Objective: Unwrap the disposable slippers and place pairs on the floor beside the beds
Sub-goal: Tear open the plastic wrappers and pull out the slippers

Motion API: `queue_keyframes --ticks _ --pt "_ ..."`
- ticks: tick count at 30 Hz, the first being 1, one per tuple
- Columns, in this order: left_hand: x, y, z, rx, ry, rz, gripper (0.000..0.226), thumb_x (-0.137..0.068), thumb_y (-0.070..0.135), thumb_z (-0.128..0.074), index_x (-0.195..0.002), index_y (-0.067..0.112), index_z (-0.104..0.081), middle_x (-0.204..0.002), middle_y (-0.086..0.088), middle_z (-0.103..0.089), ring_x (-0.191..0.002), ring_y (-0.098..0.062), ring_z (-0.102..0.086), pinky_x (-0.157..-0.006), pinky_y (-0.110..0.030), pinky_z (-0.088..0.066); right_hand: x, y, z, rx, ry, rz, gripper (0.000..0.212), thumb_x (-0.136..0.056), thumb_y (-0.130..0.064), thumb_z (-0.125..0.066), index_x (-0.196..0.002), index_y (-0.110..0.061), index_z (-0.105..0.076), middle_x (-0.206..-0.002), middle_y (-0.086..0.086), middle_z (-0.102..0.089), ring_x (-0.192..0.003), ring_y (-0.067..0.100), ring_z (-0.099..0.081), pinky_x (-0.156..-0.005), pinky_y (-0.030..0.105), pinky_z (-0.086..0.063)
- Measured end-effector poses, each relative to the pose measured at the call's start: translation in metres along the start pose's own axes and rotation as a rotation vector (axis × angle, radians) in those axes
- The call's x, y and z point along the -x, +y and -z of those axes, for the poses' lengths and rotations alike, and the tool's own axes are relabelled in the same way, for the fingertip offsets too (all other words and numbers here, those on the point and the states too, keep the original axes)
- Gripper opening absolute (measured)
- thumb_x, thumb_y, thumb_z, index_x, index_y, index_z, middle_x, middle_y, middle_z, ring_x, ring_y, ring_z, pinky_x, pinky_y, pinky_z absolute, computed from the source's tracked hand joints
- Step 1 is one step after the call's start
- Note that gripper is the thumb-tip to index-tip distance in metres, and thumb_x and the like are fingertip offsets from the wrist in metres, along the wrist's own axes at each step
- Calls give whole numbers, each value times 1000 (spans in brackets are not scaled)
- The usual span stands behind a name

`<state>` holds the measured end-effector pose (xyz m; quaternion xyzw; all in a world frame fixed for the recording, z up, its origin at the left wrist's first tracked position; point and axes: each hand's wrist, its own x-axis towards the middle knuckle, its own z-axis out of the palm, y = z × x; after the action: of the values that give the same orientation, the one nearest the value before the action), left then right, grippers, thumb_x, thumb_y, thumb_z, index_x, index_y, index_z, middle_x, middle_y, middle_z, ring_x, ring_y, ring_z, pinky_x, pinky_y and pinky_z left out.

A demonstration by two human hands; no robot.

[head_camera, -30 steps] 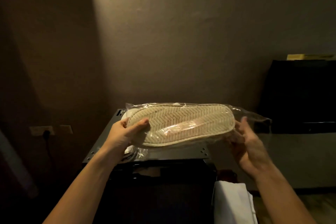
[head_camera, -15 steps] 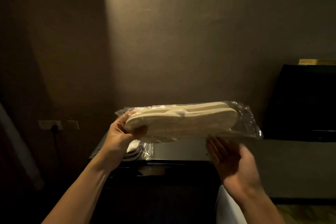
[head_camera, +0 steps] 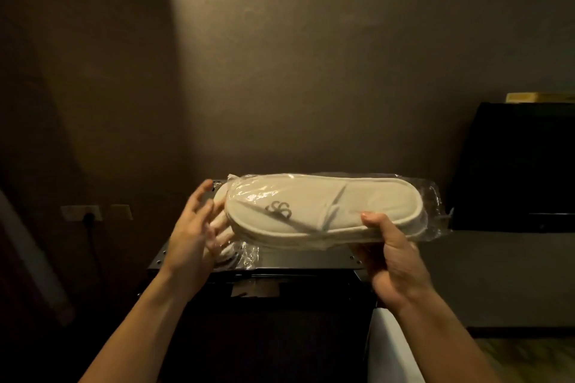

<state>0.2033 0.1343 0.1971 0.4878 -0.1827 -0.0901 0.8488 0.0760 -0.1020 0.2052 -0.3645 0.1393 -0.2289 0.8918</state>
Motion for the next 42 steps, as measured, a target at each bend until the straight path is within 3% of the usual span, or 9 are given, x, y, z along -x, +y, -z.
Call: queue_keyframes --ticks 2,6,13,19,25,30,34,39,42 --pt "1 -1 1 -135 -95 110 91 -55 72 -79 -131 28 -57 -114 -2 -75 -92 -18 -75 -63 -32 -61 -1 3 3 39 -33 -2 9 -60 -9 -74 -63 -15 -80 -78 2 -76 -72 12 -72 -67 30 -62" --pt "0 -6 -2 -317 -73 22 83 -39 52 -96 -110 18 -70 -107 -16 -75 -88 -29 -75 -68 -40 -63 -6 6 9 43 -92 -61 26 -62 -7 -76 -87 -12 -76 -85 3 -76 -74 12 -73 -65 27 -62" --pt "1 -2 -3 -298 -89 -68 57 -62 31 -91 -114 25 -69 -108 -9 -75 -100 -27 -73 -74 -33 -61 -9 9 10 23 -96 -60 54 -68 -8 -77 -121 -9 -66 -114 14 -74 -105 26 -72 -95 49 -53" --pt "30 33 -51 -392 -108 -100 41 -72 28 -74 -112 23 -68 -100 -4 -77 -85 -20 -76 -58 -28 -60 -24 13 14 -86 -54 -154 35 -70 -16 -75 -104 -10 -74 -102 12 -77 -81 20 -76 -60 34 -63" --pt "48 45 -104 -595 -177 -235 41 -74 33 -85 -107 22 -63 -98 6 -74 -86 -17 -74 -67 -40 -63 -48 22 18 -199 -140 -259 97 -41 -19 -102 -129 -5 -65 -135 15 -63 -126 23 -59 -97 39 -53" --pt "34 46 -67 -525 -134 -141 39 -78 14 -82 -113 18 -67 -103 -7 -75 -89 -26 -75 -67 -49 -63 -35 13 12 -97 -61 -101 61 -70 -18 -82 -127 -6 -65 -121 17 -71 -111 25 -69 -77 37 -63" --pt "18 40 -2 -403 -30 10 54 -51 24 -82 -104 24 -76 -99 -14 -76 -78 -27 -73 -53 -35 -60 5 16 -11 165 -42 227 22 -70 -12 -76 -91 -12 -80 -97 10 -78 -81 18 -76 -62 31 -61" --pt "-5 24 27 -315 72 100 52 -38 24 -77 -90 20 -76 -80 -9 -74 -63 -20 -71 -45 -28 -57 27 41 -31 242 -80 358 25 -73 -6 -81 -97 -3 -77 -95 13 -78 -88 27 -76 -72 32 -61" --pt "-9 24 37 -333 93 56 49 -43 20 -77 -92 17 -73 -77 -7 -73 -58 -18 -70 -43 -25 -55 14 32 -17 202 -134 248 50 -63 -31 -91 -103 -7 -75 -104 16 -76 -92 25 -73 -79 36 -62"
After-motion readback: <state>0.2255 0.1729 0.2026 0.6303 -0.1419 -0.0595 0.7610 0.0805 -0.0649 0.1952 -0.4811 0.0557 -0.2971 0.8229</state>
